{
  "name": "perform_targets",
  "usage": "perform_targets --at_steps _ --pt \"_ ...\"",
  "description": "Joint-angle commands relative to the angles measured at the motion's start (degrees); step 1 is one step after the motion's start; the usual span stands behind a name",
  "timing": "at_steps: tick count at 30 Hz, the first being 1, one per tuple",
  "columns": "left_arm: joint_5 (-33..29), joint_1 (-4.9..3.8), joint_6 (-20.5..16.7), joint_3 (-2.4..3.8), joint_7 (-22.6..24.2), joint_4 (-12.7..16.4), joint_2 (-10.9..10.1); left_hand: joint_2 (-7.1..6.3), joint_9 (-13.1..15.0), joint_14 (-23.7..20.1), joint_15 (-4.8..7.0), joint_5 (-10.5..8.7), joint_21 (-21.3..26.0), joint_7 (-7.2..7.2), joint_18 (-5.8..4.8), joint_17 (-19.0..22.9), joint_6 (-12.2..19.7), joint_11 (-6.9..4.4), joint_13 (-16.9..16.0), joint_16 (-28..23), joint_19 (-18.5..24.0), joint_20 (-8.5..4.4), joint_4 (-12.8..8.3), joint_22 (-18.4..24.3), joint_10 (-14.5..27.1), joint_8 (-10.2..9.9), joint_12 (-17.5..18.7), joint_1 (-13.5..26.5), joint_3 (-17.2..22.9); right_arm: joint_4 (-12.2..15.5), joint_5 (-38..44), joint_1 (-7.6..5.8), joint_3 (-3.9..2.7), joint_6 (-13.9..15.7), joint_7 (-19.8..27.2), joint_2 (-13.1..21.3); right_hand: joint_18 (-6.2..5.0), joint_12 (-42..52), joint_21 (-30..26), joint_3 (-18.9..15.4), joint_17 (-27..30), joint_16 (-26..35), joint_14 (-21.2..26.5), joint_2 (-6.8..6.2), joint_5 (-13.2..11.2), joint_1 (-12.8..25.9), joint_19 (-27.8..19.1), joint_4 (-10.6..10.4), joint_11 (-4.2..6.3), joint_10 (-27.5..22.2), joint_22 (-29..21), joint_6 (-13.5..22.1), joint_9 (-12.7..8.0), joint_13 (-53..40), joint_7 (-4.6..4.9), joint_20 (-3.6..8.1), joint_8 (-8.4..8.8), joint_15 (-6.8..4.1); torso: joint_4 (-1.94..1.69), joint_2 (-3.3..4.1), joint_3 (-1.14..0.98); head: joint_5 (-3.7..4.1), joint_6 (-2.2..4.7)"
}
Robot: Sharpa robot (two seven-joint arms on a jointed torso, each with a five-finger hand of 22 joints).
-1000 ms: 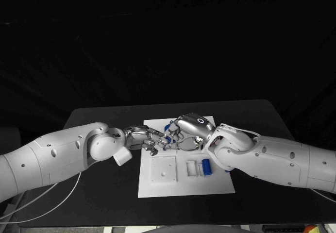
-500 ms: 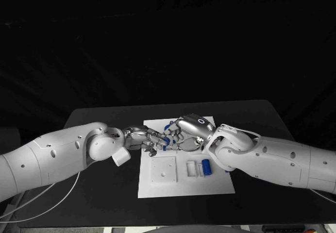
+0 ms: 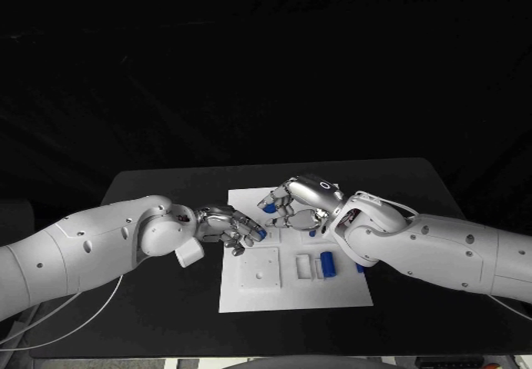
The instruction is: Assemble the parts on the task board
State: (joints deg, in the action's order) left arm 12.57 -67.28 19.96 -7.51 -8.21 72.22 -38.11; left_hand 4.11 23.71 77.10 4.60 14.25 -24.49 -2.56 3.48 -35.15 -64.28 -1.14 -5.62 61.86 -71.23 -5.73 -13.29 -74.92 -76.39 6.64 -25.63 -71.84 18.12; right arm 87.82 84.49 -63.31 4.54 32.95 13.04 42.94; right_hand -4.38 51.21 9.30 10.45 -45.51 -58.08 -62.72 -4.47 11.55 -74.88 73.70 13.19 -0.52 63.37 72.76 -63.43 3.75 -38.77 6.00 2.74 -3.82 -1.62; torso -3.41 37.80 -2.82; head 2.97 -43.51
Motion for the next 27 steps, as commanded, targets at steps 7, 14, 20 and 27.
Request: perform_targets --at_steps 7,14,20,27 --pt "1.62 -0.03 1.88 0.05 -1.07 -0.22 0.08 -0.05 9.11 0.16 0.51 0.19 -0.42 -0.26 -0.04 0.07 -0.71 -0.35 -0.02 0.33 -0.19 -0.45 0.1 -0.73 0.11 2.53 -0.57 0.71 0.31 0.2 -2.08 0.02 -0.02 -1.58 1.61 0.15 -0.48 0.68 0.48 0.33 -0.08 -0.73 0.06 0.53 0.22 0.45 -0.03 1.06 0.12 -0.03 0.69 -2.08 -0.03 0.0 -0.55 0.12 0.27 -0.2 0.02 0.0 0.03 -0.14 -0.08" --pt "0.67 -0.03 -2.52 0.06 0.27 -0.38 -0.05 -0.58 6.34 0.89 0.91 -0.52 -0.44 -0.06 -0.27 0.37 -2.7 -0.83 -0.24 -0.18 -0.56 -0.8 -0.28 -0.6 -1.43 0.64 -1.45 0.36 0.15 0.24 -1.52 0.02 -0.02 -2.51 1.28 0.46 -0.5 1.02 1.05 0.58 -0.25 -1.06 -0.1 0.81 0.46 0.44 -0.02 1.84 0.3 0.11 1.55 -3.1 -0.01 -0.14 -0.8 0.29 0.26 -0.36 0.01 -0.02 0.04 -0.21 -0.05" --pt "-3.49 -0.04 -9.43 0.06 1.94 -0.35 -0.31 -1.06 -0.12 1.32 1.37 -1.98 -0.06 0.26 -1.11 0.3 -6.13 -1.29 -1.16 -0.52 -0.48 -1.33 -0.3 -0.36 -3.56 -2.93 -3.32 -0.17 -1.27 0.45 -1.01 0.17 -0.01 -2.28 0.51 0.89 -0.52 1.41 1.37 0.41 -0.46 -1.35 -0.38 0.61 0.6 0.87 0.15 1.98 0.41 0.33 1.98 -3.63 0.01 -0.43 -0.98 0.34 0.24 -0.44 0.03 0.0 0.03 -0.31 0.06" --pt "-8.04 -0.04 -15.38 0.04 4.06 -0.04 -0.54 -0.92 -4.11 1.66 1.28 -4.03 0.34 0.39 -1.39 -0.42 -6.93 -1.34 -2.04 0.34 -0.49 -1.24 0.41 -0.09 -4.24 -2.91 -5.15 -1.05 -3.3 0.8 -0.24 0.54 0.0 -0.44 -1.07 1.09 -0.53 2.01 1.79 0.13 -0.73 -1.83 -1.04 0.81 0.19 1.05 0.83 1.82 0.75 1.09 2.21 -4.91 0.02 -0.81 -1.4 0.57 0.25 -0.72 0.02 -0.01 0.04 -0.39 0.32"
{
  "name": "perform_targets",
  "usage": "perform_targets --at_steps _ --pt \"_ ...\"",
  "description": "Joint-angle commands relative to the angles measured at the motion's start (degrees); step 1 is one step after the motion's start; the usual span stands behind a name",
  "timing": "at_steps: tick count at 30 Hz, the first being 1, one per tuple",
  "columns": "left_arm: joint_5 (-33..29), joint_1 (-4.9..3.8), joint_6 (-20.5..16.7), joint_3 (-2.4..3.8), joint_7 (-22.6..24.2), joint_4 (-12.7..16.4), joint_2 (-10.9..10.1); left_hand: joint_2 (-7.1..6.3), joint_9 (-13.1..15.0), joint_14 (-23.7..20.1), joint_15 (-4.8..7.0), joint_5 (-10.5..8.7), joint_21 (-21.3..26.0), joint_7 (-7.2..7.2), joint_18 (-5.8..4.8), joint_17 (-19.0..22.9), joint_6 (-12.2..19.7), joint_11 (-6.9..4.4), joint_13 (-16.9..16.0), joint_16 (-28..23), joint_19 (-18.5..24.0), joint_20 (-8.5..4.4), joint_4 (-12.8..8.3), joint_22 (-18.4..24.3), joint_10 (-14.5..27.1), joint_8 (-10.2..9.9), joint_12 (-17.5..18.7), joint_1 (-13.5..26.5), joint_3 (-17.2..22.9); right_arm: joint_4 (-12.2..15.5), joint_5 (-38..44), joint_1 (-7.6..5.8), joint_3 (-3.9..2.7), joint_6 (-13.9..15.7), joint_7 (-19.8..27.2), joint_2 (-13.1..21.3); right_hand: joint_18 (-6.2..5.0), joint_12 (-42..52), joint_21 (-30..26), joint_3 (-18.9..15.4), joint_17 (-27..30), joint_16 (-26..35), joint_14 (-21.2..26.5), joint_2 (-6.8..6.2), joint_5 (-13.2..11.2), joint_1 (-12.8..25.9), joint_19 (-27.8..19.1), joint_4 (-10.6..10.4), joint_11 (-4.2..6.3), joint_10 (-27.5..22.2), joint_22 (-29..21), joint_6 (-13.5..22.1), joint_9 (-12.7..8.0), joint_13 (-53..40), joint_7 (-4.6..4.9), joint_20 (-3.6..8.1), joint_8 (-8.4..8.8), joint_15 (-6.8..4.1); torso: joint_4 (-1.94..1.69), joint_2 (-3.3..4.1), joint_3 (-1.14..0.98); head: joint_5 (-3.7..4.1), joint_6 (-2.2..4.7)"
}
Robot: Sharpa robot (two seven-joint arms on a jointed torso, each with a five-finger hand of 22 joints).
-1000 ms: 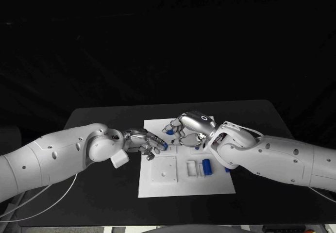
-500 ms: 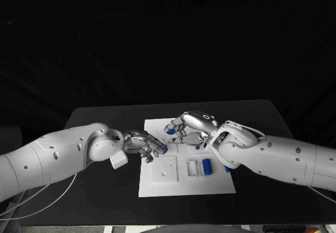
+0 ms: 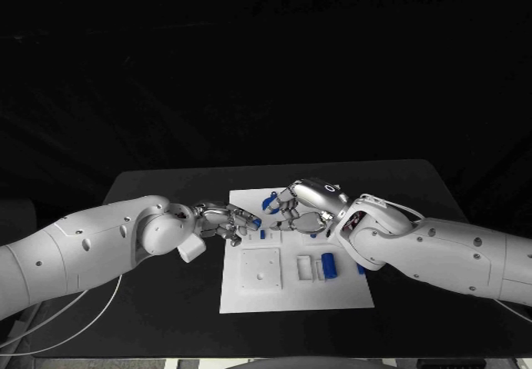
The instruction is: Assemble the parts on the task board
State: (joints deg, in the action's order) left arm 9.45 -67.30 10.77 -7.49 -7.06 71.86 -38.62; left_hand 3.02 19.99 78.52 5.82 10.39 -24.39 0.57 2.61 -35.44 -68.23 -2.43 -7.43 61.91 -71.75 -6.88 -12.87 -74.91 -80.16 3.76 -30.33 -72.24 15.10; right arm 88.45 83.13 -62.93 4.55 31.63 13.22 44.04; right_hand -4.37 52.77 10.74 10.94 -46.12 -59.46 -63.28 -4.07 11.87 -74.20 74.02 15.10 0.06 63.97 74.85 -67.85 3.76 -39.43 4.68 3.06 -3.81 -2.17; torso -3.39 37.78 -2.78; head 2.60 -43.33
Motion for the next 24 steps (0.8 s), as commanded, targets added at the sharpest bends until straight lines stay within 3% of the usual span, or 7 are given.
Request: perform_targets --at_steps 1,6,11,24 --pt "-4.99 -0.03 -6.3 0.02 2.95 0.33 -0.04 0.18 -0.58 0.22 0.05 -0.17 0.23 -2.74 -0.5 -0.19 -3.02 -0.05 -0.28 0.4 0.04 -0.08 0.0 -0.11 -0.49 -0.03 -0.56 -0.69 -0.38 0.18 1.14 0.17 -0.02 0.92 -1.3 -0.01 -0.54 0.51 0.41 -0.34 -0.16 -0.5 -0.55 0.45 -0.19 0.36 0.58 -0.09 0.19 0.57 0.15 -0.56 0.01 -0.19 -0.11 0.28 0.24 -0.2 0.0 0.02 0.0 -0.02 0.14" --pt "-6.08 -0.01 -7.8 -0.02 3.68 0.96 -0.15 0.15 -2.16 0.77 0.09 -0.58 -0.13 -2.61 -0.44 -1.19 -3.39 -0.28 -1.14 2.43 -0.38 -0.03 0.19 -0.36 -1.7 -0.06 -2.49 -0.87 -1.33 0.07 1.64 0.49 -0.02 1.56 -2.27 -0.35 -0.48 1.65 1.54 0.01 -1.09 -1.61 -1.59 0.56 -0.76 0.48 1.45 -0.3 0.44 1.44 0.97 -0.96 -0.01 -1.27 -0.3 0.66 0.25 -0.54 -0.05 0.05 -0.01 0.04 0.24" --pt "-6.5 0.05 -8.88 -0.06 4.35 1.82 -0.24 0.18 -4.13 2.03 0.0 -0.63 -1.0 -2.51 -0.15 -4.99 -3.84 -0.37 -2.03 5.85 -1.01 0.18 0.26 -0.78 -2.61 -0.08 -4.84 -1.13 -2.33 -0.02 2.35 0.7 -0.02 2.46 -3.44 -0.74 -0.53 2.4 3.02 0.43 -2.36 -2.28 -2.02 0.22 -1.04 0.54 1.55 -0.59 0.43 1.73 1.22 -0.68 -0.01 -2.71 -0.28 0.77 0.23 -0.6 -0.03 0.06 0.0 0.01 0.28" --pt "-7.36 0.21 -10.62 -0.09 5.13 3.52 -0.72 0.29 -7.74 2.82 0.11 -0.83 -2.23 -2.11 0.09 -6.61 -4.79 -0.62 -1.98 7.34 -1.23 0.24 0.78 -0.67 -3.4 -0.04 -6.23 -0.75 -3.46 -0.57 4.44 0.99 -0.03 11.8 -9.16 -1.72 -0.99 1.52 3.7 0.42 -2.94 -1.36 -2.13 -2.15 -2.92 -0.11 0.99 -2.2 -0.19 1.56 0.56 3.12 -0.03 -3.29 0.67 0.23 0.25 -0.12 0.0 0.06 -0.07 0.12 0.4"
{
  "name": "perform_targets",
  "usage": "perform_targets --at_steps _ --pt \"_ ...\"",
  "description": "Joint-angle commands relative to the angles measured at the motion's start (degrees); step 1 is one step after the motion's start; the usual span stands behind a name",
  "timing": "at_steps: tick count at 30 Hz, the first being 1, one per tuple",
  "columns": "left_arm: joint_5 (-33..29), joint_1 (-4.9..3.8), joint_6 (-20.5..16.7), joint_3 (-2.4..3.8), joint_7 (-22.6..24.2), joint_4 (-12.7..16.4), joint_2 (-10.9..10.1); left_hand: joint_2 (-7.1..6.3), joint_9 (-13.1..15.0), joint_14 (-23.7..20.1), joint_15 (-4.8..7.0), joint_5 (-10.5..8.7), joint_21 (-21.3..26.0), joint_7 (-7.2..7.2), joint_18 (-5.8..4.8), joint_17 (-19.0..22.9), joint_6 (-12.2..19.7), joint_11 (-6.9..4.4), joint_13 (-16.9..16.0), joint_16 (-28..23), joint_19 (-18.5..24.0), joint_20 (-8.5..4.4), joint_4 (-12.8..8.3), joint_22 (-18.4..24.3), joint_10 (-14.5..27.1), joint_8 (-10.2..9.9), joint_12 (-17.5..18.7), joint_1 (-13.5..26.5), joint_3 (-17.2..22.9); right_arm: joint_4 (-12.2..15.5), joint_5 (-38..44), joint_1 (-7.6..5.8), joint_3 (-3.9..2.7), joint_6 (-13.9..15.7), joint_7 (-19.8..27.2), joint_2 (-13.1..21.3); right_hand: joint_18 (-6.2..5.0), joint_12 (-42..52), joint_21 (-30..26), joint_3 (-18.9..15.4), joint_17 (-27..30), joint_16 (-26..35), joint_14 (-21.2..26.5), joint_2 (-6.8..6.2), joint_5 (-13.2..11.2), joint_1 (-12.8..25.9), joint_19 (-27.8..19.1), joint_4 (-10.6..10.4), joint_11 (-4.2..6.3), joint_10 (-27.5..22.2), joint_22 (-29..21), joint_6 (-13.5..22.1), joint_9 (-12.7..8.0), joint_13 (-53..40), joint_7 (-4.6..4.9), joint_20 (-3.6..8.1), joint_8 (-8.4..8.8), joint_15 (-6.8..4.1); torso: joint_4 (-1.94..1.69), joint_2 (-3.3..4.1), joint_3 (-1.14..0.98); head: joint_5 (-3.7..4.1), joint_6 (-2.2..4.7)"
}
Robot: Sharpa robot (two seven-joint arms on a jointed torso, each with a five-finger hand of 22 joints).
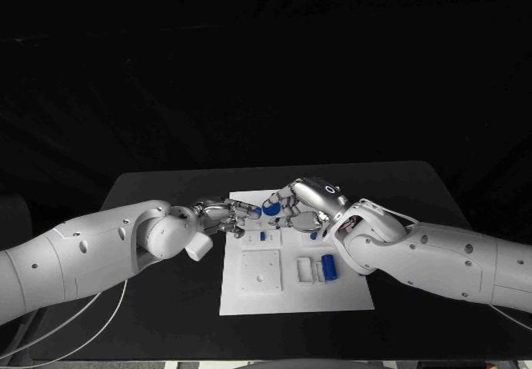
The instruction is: Assemble the parts on the task board
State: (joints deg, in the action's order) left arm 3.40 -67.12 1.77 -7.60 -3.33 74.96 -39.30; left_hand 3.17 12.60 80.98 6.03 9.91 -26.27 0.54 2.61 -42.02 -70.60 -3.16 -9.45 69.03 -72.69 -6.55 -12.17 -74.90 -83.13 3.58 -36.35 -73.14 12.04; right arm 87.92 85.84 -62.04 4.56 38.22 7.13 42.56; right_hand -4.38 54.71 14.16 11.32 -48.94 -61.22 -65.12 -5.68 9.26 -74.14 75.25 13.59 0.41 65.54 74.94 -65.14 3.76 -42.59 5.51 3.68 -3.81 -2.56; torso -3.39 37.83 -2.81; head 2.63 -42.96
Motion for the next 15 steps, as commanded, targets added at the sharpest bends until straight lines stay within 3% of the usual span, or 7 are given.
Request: perform_targets --at_steps 1,15 --pt "-1.44 0.05 -1.77 0.02 1.48 0.56 -0.08 0.18 -1.57 0.33 -0.1 -0.37 -0.46 -2.07 0.09 0.01 -2.72 0.05 0.05 0.23 -0.13 -0.1 0.18 -0.56 -0.31 0.16 -0.38 0.1 -0.52 -0.08 1.83 0.13 -0.03 5.59 -3.32 -0.35 -1.05 -0.52 0.29 0.16 -0.22 0.52 -0.34 -0.78 -0.86 -0.46 -0.21 -1.1 -0.55 0.0 0.32 0.46 -0.04 -0.22 -0.15 -0.43 0.25 0.29 -0.03 0.01 -0.03 0.13 0.04" --pt "-3.53 0.18 -2.81 0.02 2.81 1.77 -0.01 0.27 -3.14 0.23 -0.03 -0.7 -0.67 -1.97 0.03 0.46 -2.98 0.01 0.1 -0.03 -0.05 -0.18 0.41 -0.39 -0.07 0.17 -0.55 0.24 -0.74 -0.52 2.77 0.44 -0.04 6.13 -3.82 -1.17 -0.91 -0.45 0.52 0.95 -0.45 0.51 -0.57 -0.95 -2.5 -0.81 -0.15 -1.51 -0.24 0.32 0.38 -1.56 0.01 -0.46 -0.67 -0.23 0.22 0.07 0.01 0.0 0.0 -0.03 0.26"
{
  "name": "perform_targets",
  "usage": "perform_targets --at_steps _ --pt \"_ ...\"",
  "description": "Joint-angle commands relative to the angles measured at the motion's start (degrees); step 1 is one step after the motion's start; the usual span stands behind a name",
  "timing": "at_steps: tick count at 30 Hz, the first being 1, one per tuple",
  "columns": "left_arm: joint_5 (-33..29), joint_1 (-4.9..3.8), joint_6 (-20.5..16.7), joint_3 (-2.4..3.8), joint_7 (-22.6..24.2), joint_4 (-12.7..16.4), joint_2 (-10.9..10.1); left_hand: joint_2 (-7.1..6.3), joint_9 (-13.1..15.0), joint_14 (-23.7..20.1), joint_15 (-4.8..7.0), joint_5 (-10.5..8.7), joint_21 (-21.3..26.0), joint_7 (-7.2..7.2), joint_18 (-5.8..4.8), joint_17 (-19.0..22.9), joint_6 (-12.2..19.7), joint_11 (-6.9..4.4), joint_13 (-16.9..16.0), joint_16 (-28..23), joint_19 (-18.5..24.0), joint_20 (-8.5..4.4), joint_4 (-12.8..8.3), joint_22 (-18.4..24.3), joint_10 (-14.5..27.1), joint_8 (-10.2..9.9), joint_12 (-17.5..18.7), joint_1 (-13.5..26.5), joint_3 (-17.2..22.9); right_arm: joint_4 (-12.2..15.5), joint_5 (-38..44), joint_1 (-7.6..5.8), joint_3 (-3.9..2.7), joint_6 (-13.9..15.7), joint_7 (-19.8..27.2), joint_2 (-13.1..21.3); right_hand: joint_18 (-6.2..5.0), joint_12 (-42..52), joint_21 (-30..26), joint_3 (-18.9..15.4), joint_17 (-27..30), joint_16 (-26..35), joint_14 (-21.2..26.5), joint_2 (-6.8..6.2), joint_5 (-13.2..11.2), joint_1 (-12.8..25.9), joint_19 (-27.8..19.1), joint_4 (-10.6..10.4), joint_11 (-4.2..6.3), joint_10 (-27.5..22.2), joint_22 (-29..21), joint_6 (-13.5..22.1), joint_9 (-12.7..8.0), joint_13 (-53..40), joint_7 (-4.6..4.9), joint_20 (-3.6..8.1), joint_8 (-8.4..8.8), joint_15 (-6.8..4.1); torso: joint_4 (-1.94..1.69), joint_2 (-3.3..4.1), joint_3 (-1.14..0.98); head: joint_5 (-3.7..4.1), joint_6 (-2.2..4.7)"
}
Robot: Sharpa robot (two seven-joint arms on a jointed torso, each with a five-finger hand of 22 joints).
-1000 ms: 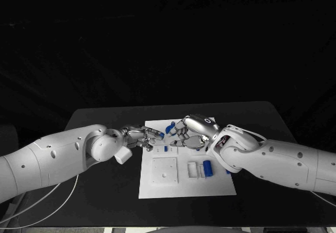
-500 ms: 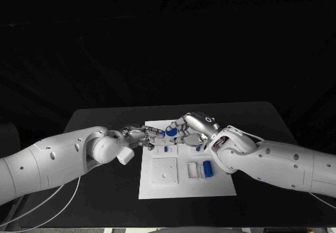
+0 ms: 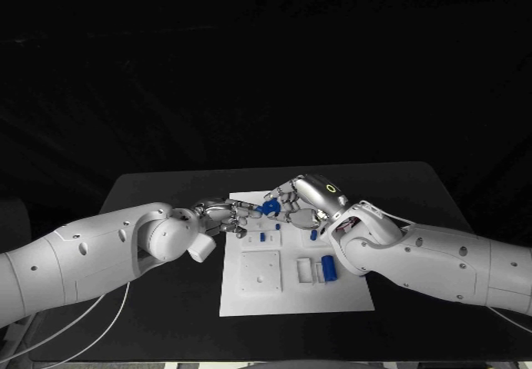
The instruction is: Assemble the parts on the task board
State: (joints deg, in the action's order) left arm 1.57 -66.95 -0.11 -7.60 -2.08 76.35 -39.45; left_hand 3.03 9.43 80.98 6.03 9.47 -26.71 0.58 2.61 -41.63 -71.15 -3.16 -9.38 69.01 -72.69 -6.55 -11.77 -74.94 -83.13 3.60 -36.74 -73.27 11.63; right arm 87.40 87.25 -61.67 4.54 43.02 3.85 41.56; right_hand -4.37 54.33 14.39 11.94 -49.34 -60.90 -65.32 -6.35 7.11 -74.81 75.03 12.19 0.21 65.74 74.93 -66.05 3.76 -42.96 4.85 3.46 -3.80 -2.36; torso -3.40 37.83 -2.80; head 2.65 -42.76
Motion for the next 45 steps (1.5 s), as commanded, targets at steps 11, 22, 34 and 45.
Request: perform_targets --at_steps 11,22,34,45 --pt "-3.17 0.12 -2.27 0.04 2.98 0.96 0.3 0.46 -0.3 0.21 0.02 -0.29 -0.23 -1.97 0.0 0.18 -2.49 -0.04 0.01 -0.08 -0.07 -0.23 0.12 -0.28 -0.01 0.15 -0.22 0.39 -0.38 -0.03 1.79 0.46 -0.03 1.11 0.32 -0.61 -0.64 0.07 0.95 1.87 -0.48 -0.04 -0.76 0.01 -0.95 -0.31 0.18 -0.03 0.59 0.75 0.79 -4.3 0.07 -0.47 -0.97 0.45 0.18 -0.6 0.04 0.01 -0.02 -0.01 0.21" --pt "-3.85 0.15 -2.44 0.05 3.5 1.1 0.34 0.47 -0.47 0.24 0.03 -0.28 -0.23 -1.99 0.0 0.22 -2.5 -0.03 0.02 -0.12 -0.09 -0.24 0.13 -0.23 0.0 0.14 -0.23 0.38 -0.38 0.09 1.95 0.79 -0.03 1.73 0.84 -0.61 -0.39 0.11 1.97 3.28 -1.06 -0.27 -1.13 0.13 -1.53 -0.28 0.17 0.19 1.01 1.35 0.96 -6.5 0.12 -1.13 -1.53 0.86 0.21 -0.97 0.02 0.0 -0.02 0.03 0.25" --pt "-3.96 0.16 -1.37 0.05 3.24 1.18 0.33 0.51 -0.8 0.23 0.03 -0.27 -0.22 -2.02 0.02 0.32 -2.55 -0.02 0.03 -0.19 -0.08 -0.23 0.09 -0.13 0.05 0.15 -0.22 0.3 -0.34 -0.02 1.99 0.93 -0.03 1.73 0.93 -0.78 -0.29 -0.22 2.69 4.06 -1.4 -0.12 -1.19 0.15 -1.86 -0.26 -0.12 0.19 1.07 1.46 0.9 -6.95 0.11 -1.63 -1.61 1.0 0.23 -1.06 -0.03 -0.02 0.0 -0.03 0.26" --pt "-3.9 0.16 1.34 0.05 2.51 1.74 0.54 0.53 -1.02 -0.04 0.04 -0.09 -0.19 -2.06 -0.03 0.81 -2.57 0.01 0.03 -0.49 0.12 -0.27 -0.02 -0.12 0.38 0.15 -0.18 0.34 -0.31 -0.3 2.32 0.96 -0.03 1.05 0.43 -1.25 -0.46 -0.59 2.56 3.97 -1.3 0.3 -0.82 -0.21 -1.97 -0.4 -0.62 0.49 0.64 0.9 0.68 -4.62 0.0 -1.73 -0.96 0.67 0.26 -0.71 -0.03 0.0 0.02 -0.05 0.26"
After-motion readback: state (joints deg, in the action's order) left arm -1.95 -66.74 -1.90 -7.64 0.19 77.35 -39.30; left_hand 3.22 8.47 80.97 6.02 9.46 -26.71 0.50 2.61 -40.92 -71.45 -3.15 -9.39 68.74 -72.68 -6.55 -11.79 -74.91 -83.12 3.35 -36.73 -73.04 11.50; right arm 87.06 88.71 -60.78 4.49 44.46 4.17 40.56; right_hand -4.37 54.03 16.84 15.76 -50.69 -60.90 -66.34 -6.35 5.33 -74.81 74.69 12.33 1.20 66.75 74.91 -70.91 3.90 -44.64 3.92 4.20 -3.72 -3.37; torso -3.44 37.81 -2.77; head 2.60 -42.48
